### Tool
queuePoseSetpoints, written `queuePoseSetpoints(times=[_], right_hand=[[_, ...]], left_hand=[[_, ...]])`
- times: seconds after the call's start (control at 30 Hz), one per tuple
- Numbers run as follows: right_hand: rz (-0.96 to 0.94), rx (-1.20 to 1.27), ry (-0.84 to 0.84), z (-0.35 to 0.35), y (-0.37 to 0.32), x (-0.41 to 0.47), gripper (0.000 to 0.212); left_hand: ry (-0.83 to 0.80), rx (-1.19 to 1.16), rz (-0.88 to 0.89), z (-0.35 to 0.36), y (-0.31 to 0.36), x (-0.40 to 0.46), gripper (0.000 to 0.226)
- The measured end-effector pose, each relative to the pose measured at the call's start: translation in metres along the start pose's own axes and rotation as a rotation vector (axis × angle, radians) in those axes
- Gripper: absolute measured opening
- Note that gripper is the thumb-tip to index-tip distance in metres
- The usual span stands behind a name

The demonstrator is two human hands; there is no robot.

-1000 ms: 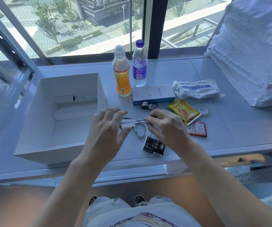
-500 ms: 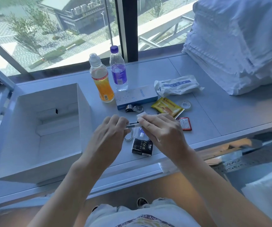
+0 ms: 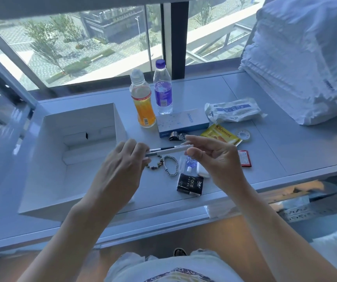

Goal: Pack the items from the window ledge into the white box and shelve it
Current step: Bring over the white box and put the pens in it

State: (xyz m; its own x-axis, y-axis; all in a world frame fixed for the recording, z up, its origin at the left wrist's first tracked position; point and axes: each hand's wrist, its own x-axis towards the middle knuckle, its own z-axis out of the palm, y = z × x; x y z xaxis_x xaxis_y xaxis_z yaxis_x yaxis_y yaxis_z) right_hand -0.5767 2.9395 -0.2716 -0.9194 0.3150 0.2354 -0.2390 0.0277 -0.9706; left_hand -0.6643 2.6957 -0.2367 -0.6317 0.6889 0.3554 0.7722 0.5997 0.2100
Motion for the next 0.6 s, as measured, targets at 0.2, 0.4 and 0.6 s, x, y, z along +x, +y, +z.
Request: queuePoseSetpoints(times=[0.2, 0.4, 0.6], right_hand=[[-0.067, 0.039, -0.067, 0.034, -0.01, 0.013, 0.017], [-0.12, -0.171, -0.115, 0.074, -0.024, 0.027, 0.024], [-0.316, -0.479, -0.28, 0.133, -0.038, 0.054, 0.024]], left_hand=[[-0.005, -0.039, -0.026, -0.012, -0.02, -0.014, 0.016], [-0.012, -0.054, -0.081, -0.032, -0.054, -0.031, 0.016], [-0.004, -0.009, -0.13, -0.061, -0.107, -0.052, 0.018]])
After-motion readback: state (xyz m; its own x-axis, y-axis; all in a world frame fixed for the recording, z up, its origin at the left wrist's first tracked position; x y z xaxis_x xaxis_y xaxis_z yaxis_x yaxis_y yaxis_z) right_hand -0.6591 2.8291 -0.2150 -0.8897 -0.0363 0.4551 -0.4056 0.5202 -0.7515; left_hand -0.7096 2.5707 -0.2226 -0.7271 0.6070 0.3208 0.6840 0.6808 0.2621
